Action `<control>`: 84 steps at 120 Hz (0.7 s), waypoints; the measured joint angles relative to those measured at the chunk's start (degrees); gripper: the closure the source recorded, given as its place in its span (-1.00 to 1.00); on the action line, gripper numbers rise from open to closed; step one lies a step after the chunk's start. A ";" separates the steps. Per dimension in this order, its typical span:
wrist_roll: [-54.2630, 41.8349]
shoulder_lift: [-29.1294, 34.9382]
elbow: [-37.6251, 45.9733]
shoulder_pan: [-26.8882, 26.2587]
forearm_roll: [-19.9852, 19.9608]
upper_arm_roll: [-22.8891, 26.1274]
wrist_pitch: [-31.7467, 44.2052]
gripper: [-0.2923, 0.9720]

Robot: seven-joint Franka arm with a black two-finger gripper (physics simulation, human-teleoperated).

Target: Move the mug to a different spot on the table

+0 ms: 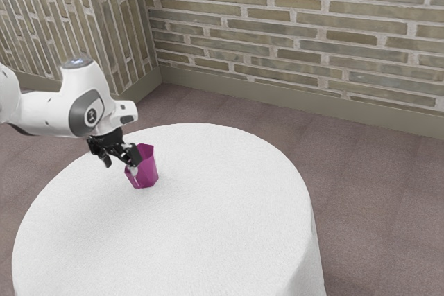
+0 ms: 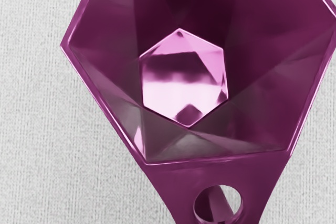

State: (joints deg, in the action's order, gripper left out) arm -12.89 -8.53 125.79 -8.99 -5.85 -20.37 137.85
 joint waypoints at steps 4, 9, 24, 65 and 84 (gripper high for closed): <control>-0.36 -0.81 -0.25 0.00 -0.56 0.01 0.34 -0.51; -0.85 -1.50 -0.54 -0.05 -1.08 0.03 0.70 -0.51; -2.20 -2.80 -0.93 -0.63 -1.87 0.02 1.44 -0.51; -5.39 -4.86 -0.07 -0.79 -2.53 0.07 5.03 -0.51; -6.36 -5.61 -0.01 -0.93 -2.88 0.07 6.31 -0.46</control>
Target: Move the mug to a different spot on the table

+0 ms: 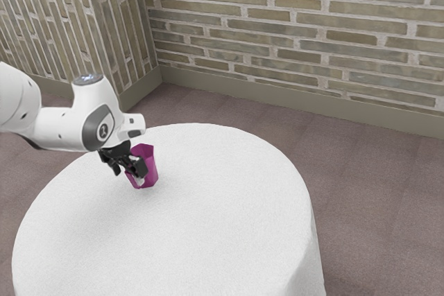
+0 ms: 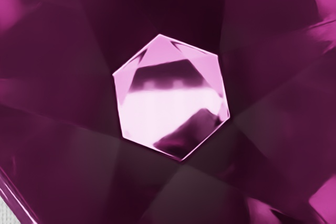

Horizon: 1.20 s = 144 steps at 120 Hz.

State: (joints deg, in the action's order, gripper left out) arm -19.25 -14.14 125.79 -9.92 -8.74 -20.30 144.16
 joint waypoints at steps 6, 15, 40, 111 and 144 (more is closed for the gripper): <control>-0.26 -0.25 0.00 -0.13 -0.21 0.00 0.26 -0.39; -0.62 -0.54 -0.01 -0.27 -0.51 0.00 0.55 -0.24; -1.32 -0.47 0.01 -0.85 -0.75 -0.07 1.30 0.15; -8.78 11.45 14.59 -6.59 -11.52 -0.39 17.95 0.38; -13.07 13.33 20.51 -10.79 -18.21 -0.48 24.98 0.41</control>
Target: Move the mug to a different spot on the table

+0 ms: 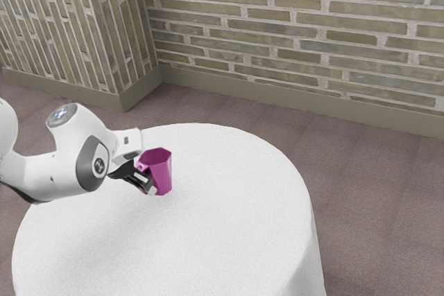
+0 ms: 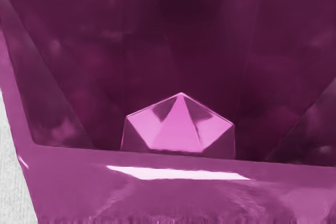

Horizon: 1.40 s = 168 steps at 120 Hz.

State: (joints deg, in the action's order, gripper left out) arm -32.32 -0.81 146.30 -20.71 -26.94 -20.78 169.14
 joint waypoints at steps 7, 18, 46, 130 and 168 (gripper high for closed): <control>-0.77 0.15 0.86 -1.25 -1.01 -0.10 1.11 0.48; -2.09 1.37 2.97 -2.99 -2.84 0.15 2.91 0.47; -4.81 3.85 7.85 -6.15 -5.35 0.43 7.03 0.58; -8.97 0.60 9.84 -7.79 -7.75 0.27 11.66 -0.04; -6.56 4.51 10.52 -5.69 -9.76 -1.30 -2.21 -0.41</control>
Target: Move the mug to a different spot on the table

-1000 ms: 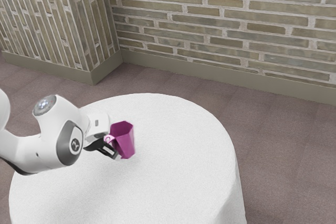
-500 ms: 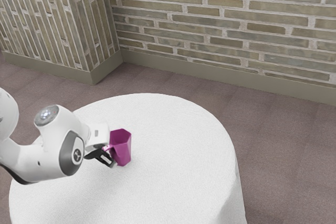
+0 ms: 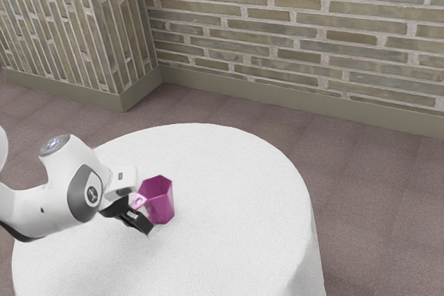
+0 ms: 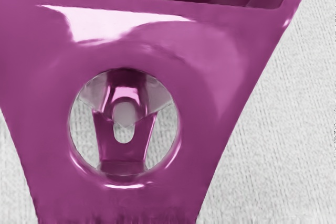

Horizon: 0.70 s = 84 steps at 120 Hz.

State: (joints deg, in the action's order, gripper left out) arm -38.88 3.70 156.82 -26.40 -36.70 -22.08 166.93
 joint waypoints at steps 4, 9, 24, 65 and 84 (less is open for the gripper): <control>0.26 0.74 0.16 0.27 0.50 -0.15 -1.62 -0.42; 1.36 3.11 0.13 1.49 4.21 -0.22 -4.53 -0.44; 7.89 13.31 -0.95 5.22 21.22 0.23 -15.38 -0.47; 22.93 10.72 -30.82 5.48 36.65 -0.83 -44.00 -0.51; 26.38 2.05 -51.49 12.97 37.27 5.05 -54.80 -0.51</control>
State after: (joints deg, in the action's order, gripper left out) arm -12.50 5.74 105.33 -13.43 0.57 -17.04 112.13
